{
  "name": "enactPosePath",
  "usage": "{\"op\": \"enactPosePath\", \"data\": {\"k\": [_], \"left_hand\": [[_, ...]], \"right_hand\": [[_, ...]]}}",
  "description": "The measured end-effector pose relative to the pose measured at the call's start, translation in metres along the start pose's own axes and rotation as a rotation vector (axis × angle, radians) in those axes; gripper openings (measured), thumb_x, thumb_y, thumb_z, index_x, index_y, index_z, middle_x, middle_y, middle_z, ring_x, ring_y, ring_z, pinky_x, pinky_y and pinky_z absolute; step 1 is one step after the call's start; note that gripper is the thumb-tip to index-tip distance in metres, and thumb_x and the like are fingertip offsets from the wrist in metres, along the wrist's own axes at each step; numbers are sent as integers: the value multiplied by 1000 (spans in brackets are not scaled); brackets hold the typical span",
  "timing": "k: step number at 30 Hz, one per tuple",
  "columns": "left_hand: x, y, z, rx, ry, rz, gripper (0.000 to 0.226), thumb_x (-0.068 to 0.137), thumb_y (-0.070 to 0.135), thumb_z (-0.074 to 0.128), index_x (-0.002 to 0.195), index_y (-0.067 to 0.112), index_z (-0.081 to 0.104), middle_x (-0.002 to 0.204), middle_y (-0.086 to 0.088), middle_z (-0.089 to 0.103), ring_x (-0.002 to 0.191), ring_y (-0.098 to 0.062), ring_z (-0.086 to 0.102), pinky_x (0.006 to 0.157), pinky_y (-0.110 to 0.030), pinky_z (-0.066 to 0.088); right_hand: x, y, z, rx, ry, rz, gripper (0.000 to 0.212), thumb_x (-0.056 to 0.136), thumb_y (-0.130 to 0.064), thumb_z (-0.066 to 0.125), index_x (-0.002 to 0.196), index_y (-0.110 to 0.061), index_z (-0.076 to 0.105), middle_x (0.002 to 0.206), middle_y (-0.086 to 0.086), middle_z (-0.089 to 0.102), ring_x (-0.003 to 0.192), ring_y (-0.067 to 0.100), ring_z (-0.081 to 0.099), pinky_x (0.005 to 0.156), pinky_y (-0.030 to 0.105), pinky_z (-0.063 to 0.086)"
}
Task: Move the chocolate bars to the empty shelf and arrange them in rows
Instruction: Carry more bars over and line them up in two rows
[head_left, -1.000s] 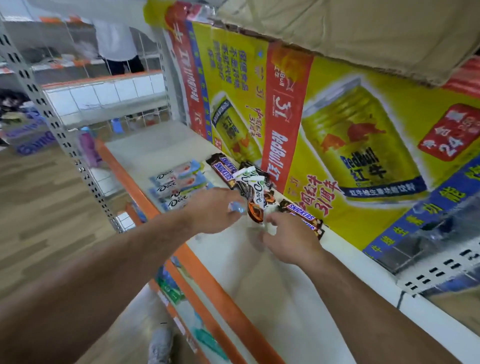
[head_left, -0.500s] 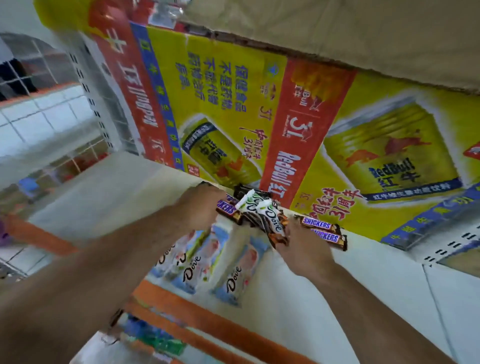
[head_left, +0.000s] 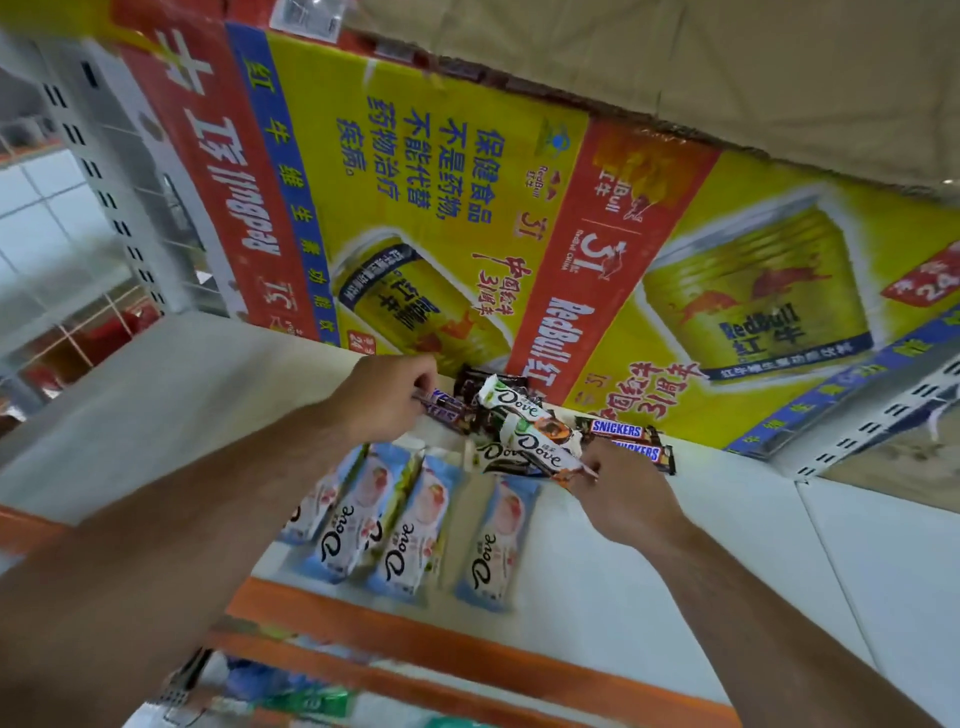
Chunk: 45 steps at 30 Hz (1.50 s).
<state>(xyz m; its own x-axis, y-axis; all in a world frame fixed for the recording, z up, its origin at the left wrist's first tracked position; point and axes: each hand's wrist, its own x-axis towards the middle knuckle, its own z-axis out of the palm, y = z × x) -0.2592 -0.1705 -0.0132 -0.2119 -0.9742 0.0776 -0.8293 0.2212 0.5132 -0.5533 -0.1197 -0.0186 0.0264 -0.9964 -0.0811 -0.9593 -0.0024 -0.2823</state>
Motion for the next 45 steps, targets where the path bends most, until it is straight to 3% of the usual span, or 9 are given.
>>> {"op": "enactPosePath", "data": {"k": [5,10,15,18,26,31,35,39,45], "left_hand": [[12,26,0,-189,83,-52,24,81,11,72,88,30,59,85,16,58,76,-8,59,58,-26,48],[14,69,19,-234,-79,-44,24,75,18,78,87,31,62,86,19,58,78,2,57,54,-17,41],[9,125,42,-250,-178,14,19,74,18,78,88,26,68,84,13,65,75,1,60,58,-14,46],[1,170,67,-307,-228,16,16,76,14,76,86,24,69,85,1,69,81,-16,68,71,-33,55],[-35,323,148,-378,-355,75,12,75,10,74,83,18,70,79,-6,73,83,-41,68,70,-57,55],[-49,427,206,-371,-404,158,15,74,9,75,75,23,69,76,1,71,73,-21,68,66,-38,56],[-52,499,249,-344,-489,217,13,72,12,76,77,22,70,78,0,72,75,-23,70,71,-43,58],[-45,565,288,-361,-560,277,11,74,11,76,79,19,72,80,-7,72,78,-35,69,70,-57,57],[-21,653,355,-351,-669,356,14,71,9,75,79,19,73,77,1,73,73,-17,67,74,-39,56]], "right_hand": [[-15,9,-5,92,69,84,14,91,-37,58,88,-23,54,76,-6,58,71,17,55,57,29,36],[-41,27,-20,190,71,72,7,88,-34,62,87,-29,57,86,-5,64,80,18,58,67,30,44],[-75,64,-41,234,71,20,13,84,-35,66,79,-29,56,78,-12,60,73,9,53,56,23,36],[-103,103,-52,289,69,37,12,83,-35,67,78,-31,57,77,-15,57,71,1,51,54,20,33],[-203,241,-90,352,111,128,13,81,-34,70,75,-30,60,74,-11,62,64,0,53,49,14,34],[-269,331,-113,346,159,239,14,82,-33,69,75,-33,58,75,-17,60,68,-1,54,50,14,34],[-314,391,-123,387,205,317,16,83,-29,69,74,-32,56,74,-15,58,65,-2,52,49,12,33],[-342,444,-136,402,260,395,17,84,-33,67,72,-29,56,71,-6,60,55,6,52,47,27,39],[-363,519,-149,420,312,510,10,83,-26,68,78,-22,60,73,-3,60,63,18,56,56,31,44]]}}
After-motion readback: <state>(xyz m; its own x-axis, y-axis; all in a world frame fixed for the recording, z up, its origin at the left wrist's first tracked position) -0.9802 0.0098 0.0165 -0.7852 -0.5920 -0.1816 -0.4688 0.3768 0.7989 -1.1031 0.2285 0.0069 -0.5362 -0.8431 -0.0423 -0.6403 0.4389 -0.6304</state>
